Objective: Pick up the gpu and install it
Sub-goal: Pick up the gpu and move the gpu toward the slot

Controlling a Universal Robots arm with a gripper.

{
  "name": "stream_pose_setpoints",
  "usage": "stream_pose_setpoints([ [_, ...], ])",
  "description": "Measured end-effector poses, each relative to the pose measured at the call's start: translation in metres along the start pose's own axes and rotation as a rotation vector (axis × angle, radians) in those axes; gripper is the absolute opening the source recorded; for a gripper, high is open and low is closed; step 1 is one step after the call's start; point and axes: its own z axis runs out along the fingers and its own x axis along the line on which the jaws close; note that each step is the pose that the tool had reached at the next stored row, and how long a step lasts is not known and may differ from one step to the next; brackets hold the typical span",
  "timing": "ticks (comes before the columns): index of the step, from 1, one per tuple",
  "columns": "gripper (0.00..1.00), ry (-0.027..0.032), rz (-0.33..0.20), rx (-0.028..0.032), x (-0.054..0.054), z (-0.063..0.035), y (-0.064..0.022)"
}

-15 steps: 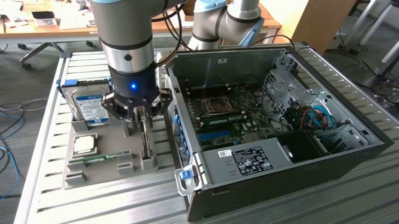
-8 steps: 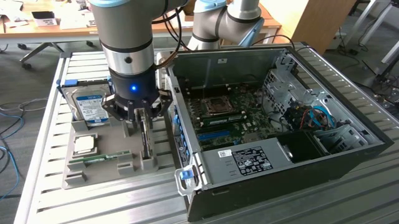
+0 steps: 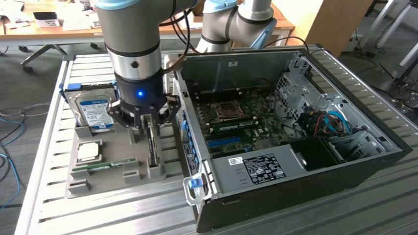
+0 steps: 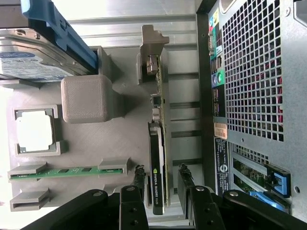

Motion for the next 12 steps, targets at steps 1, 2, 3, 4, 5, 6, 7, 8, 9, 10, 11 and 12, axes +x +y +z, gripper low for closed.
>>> stream_pose_setpoints([
  [1,0.42,0.0,0.0,0.0,0.0,0.0011,0.0],
  [2,0.42,0.0,0.0,0.0,0.0,0.0022,-0.0001],
  [3,0.42,0.0,0.0,0.0,0.0001,0.0033,-0.0001],
  [4,0.42,0.0001,0.0,0.0001,0.0001,0.0043,-0.0002],
  [5,0.42,0.0,0.0,0.0,0.0001,0.0048,-0.0002],
  [6,0.42,0.0002,0.0,0.0002,0.0001,0.0048,-0.0002],
  [7,0.42,0.0002,0.0,0.0003,0.0001,0.0048,-0.0002],
  [8,0.42,0.0002,0.0,0.0002,0.0001,0.0049,-0.0002],
  [9,0.42,-0.0001,0.0,-0.0001,0.0001,0.0054,-0.0002],
  [10,0.42,-0.0003,0.0,-0.0003,0.0001,0.0065,-0.0002],
  [11,0.42,-0.0001,0.0,-0.0001,0.0002,0.0076,-0.0003],
  [12,0.42,0.0001,0.0,0.0,0.0002,0.0089,-0.0003],
])
